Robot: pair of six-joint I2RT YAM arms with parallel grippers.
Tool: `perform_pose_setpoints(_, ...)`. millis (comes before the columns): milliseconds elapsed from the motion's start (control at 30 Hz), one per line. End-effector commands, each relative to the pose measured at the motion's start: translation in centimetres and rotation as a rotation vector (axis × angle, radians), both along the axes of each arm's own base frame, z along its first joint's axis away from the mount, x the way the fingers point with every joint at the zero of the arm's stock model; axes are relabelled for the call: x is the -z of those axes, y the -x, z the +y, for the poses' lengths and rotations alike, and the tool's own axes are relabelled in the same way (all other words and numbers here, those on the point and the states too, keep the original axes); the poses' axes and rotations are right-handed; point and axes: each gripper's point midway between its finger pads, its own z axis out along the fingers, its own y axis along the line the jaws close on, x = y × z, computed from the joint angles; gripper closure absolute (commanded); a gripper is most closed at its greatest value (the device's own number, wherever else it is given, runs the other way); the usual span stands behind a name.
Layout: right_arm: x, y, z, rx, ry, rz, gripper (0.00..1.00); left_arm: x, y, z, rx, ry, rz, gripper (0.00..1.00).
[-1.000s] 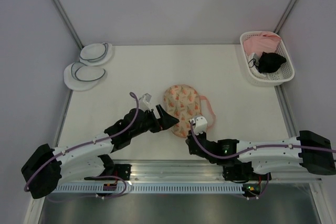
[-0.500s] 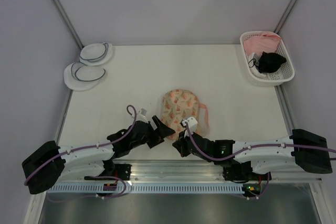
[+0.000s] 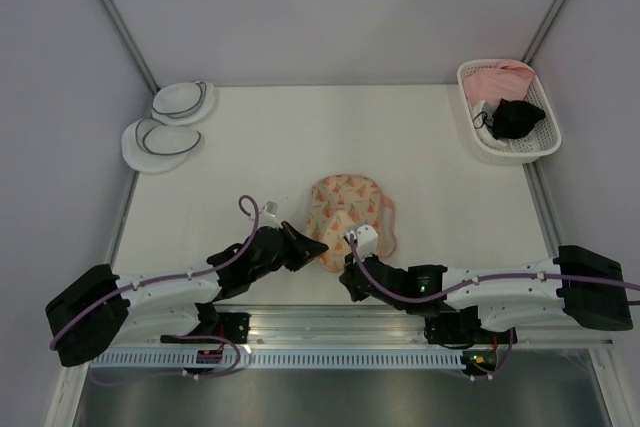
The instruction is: Unzip the laundry bag and remove the bra
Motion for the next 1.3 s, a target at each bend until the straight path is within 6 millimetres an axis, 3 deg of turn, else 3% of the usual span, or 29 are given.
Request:
perform_pose_setpoints(0,0.8,-1.4,-4.7,0.200,0.175,0.011,1.00,-1.5,-1.4,2.4,-0.063,-0.010,-0.101,0.98)
perform_pose_setpoints(33,1.6,-1.6,-7.3,0.252,0.270,0.002,1.00,-1.4,-1.3,3.0,-0.053,-0.042,-0.127,0.98)
perform_pose_setpoints(133,2.0,-1.7,-10.4,0.381,0.310,0.022,1.00,-2.3,-0.9,4.5,-0.019,-0.088,-0.200,0.98)
perform_pose_setpoints(233,1.1,-2.6,-11.6,0.454,0.288,-0.027,1.00,-2.7,0.0,4.5,0.076,-0.144,-0.254,0.98)
perform_pose_setpoints(433,-0.1,-3.7,-11.1,0.461,0.274,-0.088,1.00,-4.9,1.8,1.1,0.375,-0.161,-0.389,0.98)
perform_pose_setpoints(533,0.3,-3.5,-10.3,0.425,0.270,-0.080,1.00,-5.0,0.0,-0.4,0.416,-0.243,-0.428,0.98)
perform_pose_setpoints(600,0.5,-3.4,-9.7,0.409,0.244,-0.074,1.00,-5.3,-2.1,-1.7,0.408,-0.281,-0.462,0.98)
perform_pose_setpoints(633,0.6,-3.3,-9.4,0.402,0.230,-0.062,1.00,-6.5,-3.1,-2.6,0.406,-0.264,-0.500,0.98)
perform_pose_setpoints(700,0.7,-3.3,-8.6,0.393,0.192,-0.057,1.00,-6.0,-5.0,-4.0,0.403,-0.248,-0.503,0.98)
perform_pose_setpoints(733,0.7,-3.2,-8.4,0.387,0.181,-0.053,1.00,-6.1,-5.7,-4.4,0.403,-0.240,-0.498,0.94)
perform_pose_setpoints(767,0.8,-3.2,-8.2,0.386,0.179,-0.053,1.00,-6.8,-6.7,-5.1,0.389,-0.233,-0.497,0.82)
perform_pose_setpoints(800,0.7,-3.3,-7.9,0.386,0.168,-0.053,1.00,-4.9,-7.5,-4.8,0.358,-0.283,-0.422,0.65)
perform_pose_setpoints(833,0.6,-3.4,-7.7,0.386,0.163,-0.055,1.00,-5.0,-8.2,-4.7,0.328,-0.302,-0.398,0.30)
perform_pose_setpoints(867,0.5,-3.5,-7.4,0.386,0.162,-0.057,1.00,-4.1,-8.3,-4.1,0.296,-0.332,-0.354,0.22)
perform_pose_setpoints(900,0.4,-3.5,-7.0,0.382,0.148,-0.058,1.00,-3.5,-8.8,-3.2,0.222,-0.346,-0.305,0.18)
perform_pose_setpoints(933,0.3,-3.6,-6.8,0.378,0.151,-0.064,1.00,-2.1,-8.0,-1.8,0.195,-0.372,-0.254,0.16)
perform_pose_setpoints(1000,0.2,-3.7,-6.1,0.370,0.141,-0.067,0.99,-1.2,-7.4,0.0,0.097,-0.364,-0.183,0.11)
perform_pose_setpoints(1033,0.2,-3.7,-5.8,0.360,0.142,-0.070,1.00,-0.3,-6.2,1.6,0.072,-0.366,-0.153,0.11)
perform_pose_setpoints(1167,0.2,-2.9,-3.1,0.252,0.087,-0.043,1.00,0.4,-3.4,3.5,0.013,-0.272,-0.086,0.09)
perform_pose_setpoints(1267,-1.2,-2.4,-0.3,0.166,-0.043,-0.037,1.00,0.8,-1.7,4.1,-0.027,-0.191,-0.034,0.08)
